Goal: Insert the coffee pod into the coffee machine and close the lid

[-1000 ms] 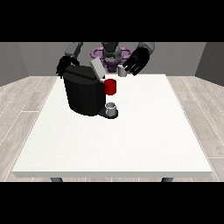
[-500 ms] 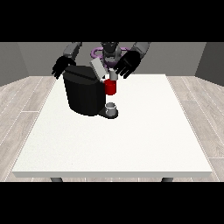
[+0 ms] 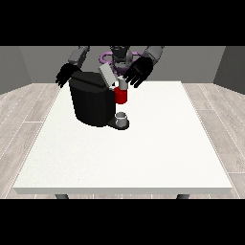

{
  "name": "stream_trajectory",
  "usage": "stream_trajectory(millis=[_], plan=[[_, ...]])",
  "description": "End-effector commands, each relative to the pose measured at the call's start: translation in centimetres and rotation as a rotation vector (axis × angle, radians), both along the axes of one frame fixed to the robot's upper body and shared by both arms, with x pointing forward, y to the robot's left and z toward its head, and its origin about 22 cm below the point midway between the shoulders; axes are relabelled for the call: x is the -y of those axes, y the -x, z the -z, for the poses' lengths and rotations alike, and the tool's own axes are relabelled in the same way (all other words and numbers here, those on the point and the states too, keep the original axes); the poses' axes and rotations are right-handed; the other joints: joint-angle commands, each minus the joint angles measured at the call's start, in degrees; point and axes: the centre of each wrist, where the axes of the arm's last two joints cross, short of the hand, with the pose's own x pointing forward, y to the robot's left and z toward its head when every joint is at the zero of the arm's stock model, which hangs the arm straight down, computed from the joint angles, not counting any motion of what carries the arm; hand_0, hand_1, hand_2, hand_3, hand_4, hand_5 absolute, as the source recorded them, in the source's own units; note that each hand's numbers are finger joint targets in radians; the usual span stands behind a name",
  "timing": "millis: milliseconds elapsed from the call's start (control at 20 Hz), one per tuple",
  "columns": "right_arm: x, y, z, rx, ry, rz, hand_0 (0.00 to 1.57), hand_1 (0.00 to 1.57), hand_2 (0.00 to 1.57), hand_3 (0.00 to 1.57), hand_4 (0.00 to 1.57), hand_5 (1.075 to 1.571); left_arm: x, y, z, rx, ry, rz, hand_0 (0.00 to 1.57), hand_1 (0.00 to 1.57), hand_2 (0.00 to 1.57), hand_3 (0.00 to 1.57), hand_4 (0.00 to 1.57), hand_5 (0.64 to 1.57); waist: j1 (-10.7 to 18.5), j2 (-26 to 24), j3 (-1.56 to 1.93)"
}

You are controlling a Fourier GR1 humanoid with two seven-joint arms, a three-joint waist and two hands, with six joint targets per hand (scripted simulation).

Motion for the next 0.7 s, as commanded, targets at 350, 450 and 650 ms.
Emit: stream_trajectory(millis=[350, 450, 650], plan=[[-0.1, -0.7, -0.8, -0.01, -0.032, 0.021, 0.0, 0.0, 0.0, 0.0, 0.51, 1.571, 1.3, -0.3, 0.6, -0.003, -0.005, 0.046, 1.2, 1.2, 1.27, 1.2, 0.5, 1.571, 1.7, 0.5, -0.01], [0.2, -0.5, -0.2, -0.009, -0.029, 0.021, 0.0, 0.0, 0.0, 0.0, 0.53, 1.571, 2.4, -0.4, 0.5, -0.03, -0.002, 0.041, 1.2, 1.2, 1.28, 1.21, 0.52, 1.571, 1.2, -0.3, 0.0], [-0.2, 0.1, 1.0, -0.018, -0.029, 0.038, 0.0, 0.0, 0.0, 0.0, 0.46, 1.571, 3.5, -0.5, 1.8, -0.029, -0.02, 0.028, 1.18, 1.18, 1.25, 1.19, 0.49, 1.571, 1.1, 0.4, 0.0]])
